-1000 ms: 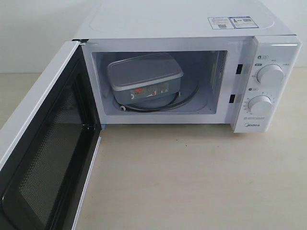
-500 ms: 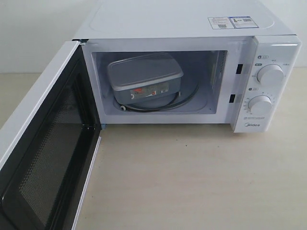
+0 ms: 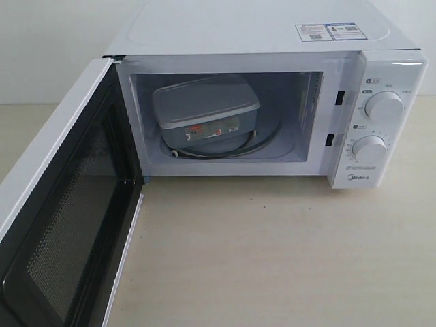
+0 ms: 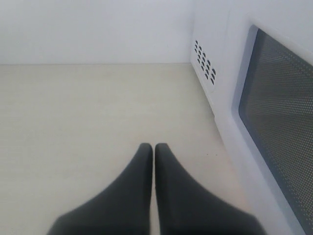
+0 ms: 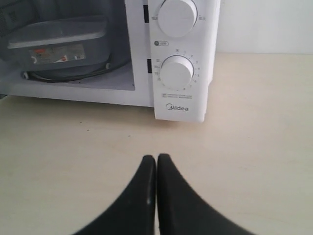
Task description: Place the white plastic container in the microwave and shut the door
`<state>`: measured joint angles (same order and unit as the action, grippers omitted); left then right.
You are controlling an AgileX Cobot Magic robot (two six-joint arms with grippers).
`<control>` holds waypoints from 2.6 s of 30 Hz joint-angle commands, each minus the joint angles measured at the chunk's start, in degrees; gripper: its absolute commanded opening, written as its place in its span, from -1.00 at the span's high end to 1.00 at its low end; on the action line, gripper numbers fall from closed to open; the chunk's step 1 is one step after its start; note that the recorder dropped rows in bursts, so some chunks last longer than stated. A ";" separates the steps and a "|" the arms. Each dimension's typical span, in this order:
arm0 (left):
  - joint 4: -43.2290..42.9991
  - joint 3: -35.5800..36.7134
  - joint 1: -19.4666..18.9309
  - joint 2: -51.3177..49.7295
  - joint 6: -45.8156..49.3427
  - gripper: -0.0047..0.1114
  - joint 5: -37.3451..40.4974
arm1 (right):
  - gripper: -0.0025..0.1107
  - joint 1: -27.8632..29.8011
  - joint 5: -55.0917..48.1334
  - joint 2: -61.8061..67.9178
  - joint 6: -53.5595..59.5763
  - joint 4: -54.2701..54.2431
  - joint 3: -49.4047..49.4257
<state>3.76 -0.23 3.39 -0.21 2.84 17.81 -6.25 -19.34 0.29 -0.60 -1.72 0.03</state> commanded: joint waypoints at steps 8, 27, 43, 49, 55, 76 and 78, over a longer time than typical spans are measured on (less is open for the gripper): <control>-0.13 0.23 -0.32 0.21 0.10 0.84 -0.21 | 0.96 9.08 -0.18 -0.29 -2.69 -0.32 -0.03; -0.13 0.23 -0.32 0.21 0.10 0.84 -0.21 | 0.96 9.08 -0.18 -0.29 -2.69 -0.32 -0.03; -0.15 0.23 -0.32 0.21 0.10 0.84 -0.33 | 0.96 9.08 0.47 -0.29 -2.69 -0.30 -0.03; 2.00 0.23 -0.32 0.21 -4.52 0.84 -21.25 | 0.96 9.08 0.47 -0.29 -2.69 -0.30 -0.03; 2.00 0.23 -0.32 0.21 -8.42 0.84 -46.87 | 0.96 9.08 0.47 -0.29 -2.69 -0.30 -0.03; -2.25 -2.81 -0.32 0.21 -4.04 0.84 -45.88 | 0.96 9.08 0.46 -0.29 -2.97 -0.30 -0.03; -3.76 -7.67 -0.32 0.21 -2.84 0.84 -37.36 | 0.96 9.08 0.46 -0.29 -2.87 -0.30 -0.03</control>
<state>2.46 -3.04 3.39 -0.13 -2.80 -27.91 2.66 -19.39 0.29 -3.45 -2.06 0.03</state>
